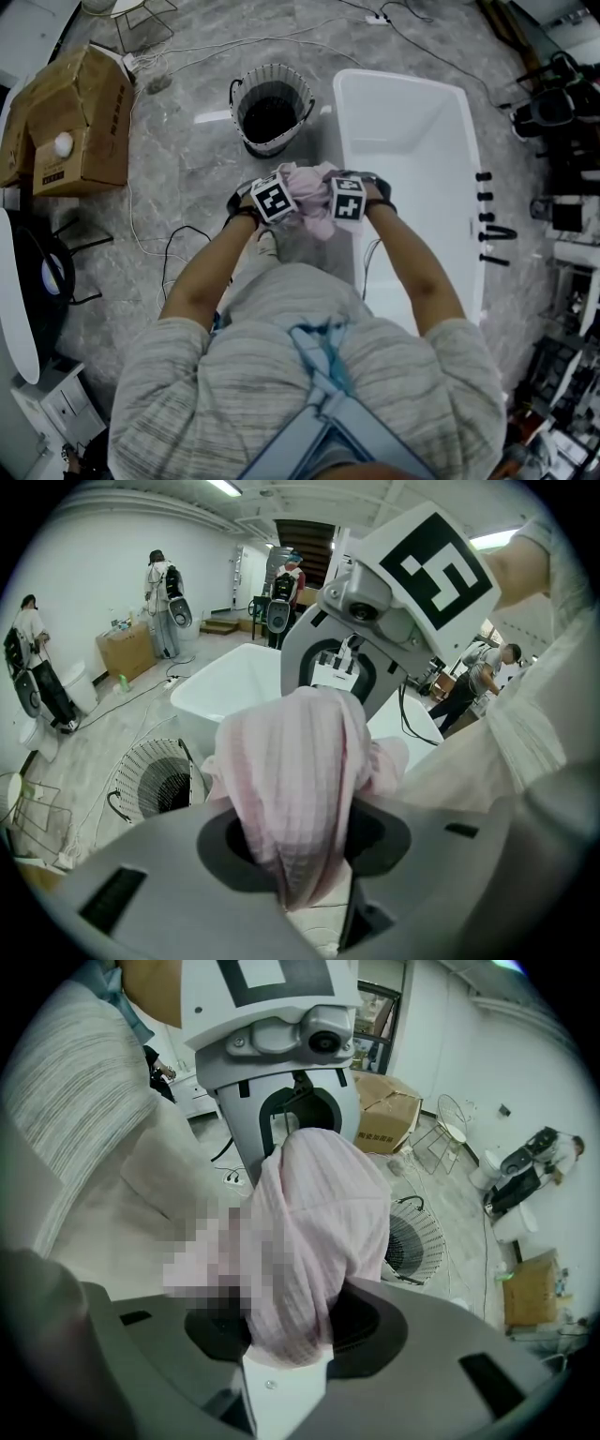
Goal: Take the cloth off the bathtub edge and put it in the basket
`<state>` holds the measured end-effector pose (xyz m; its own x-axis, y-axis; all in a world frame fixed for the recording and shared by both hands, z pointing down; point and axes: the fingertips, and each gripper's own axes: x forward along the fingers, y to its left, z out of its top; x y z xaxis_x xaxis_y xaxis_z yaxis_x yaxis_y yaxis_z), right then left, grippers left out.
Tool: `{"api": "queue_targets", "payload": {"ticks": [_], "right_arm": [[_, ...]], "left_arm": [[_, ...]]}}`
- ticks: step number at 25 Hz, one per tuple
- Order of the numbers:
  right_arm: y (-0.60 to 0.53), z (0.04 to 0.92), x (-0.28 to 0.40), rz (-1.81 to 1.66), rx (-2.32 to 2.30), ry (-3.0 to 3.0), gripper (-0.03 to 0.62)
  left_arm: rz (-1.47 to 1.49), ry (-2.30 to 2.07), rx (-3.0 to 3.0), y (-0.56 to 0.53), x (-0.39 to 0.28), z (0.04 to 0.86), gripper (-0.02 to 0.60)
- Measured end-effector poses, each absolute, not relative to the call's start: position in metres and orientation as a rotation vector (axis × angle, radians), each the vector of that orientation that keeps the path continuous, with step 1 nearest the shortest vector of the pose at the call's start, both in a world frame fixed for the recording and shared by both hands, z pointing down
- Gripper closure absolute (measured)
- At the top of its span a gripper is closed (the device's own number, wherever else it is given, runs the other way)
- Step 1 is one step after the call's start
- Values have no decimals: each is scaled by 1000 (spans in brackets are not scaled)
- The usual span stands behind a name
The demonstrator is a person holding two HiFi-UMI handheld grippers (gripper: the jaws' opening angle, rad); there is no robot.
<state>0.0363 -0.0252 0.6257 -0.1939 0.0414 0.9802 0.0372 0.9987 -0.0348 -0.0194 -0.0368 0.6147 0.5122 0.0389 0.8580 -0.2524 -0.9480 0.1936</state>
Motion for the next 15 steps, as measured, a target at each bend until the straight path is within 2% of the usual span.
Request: {"api": "queue_targets", "payload": {"ticks": [15], "right_arm": [[-109, 597, -26, -56, -11, -1768, 402]], "left_arm": [[1429, -253, 2488, -119, -84, 585, 420]]}}
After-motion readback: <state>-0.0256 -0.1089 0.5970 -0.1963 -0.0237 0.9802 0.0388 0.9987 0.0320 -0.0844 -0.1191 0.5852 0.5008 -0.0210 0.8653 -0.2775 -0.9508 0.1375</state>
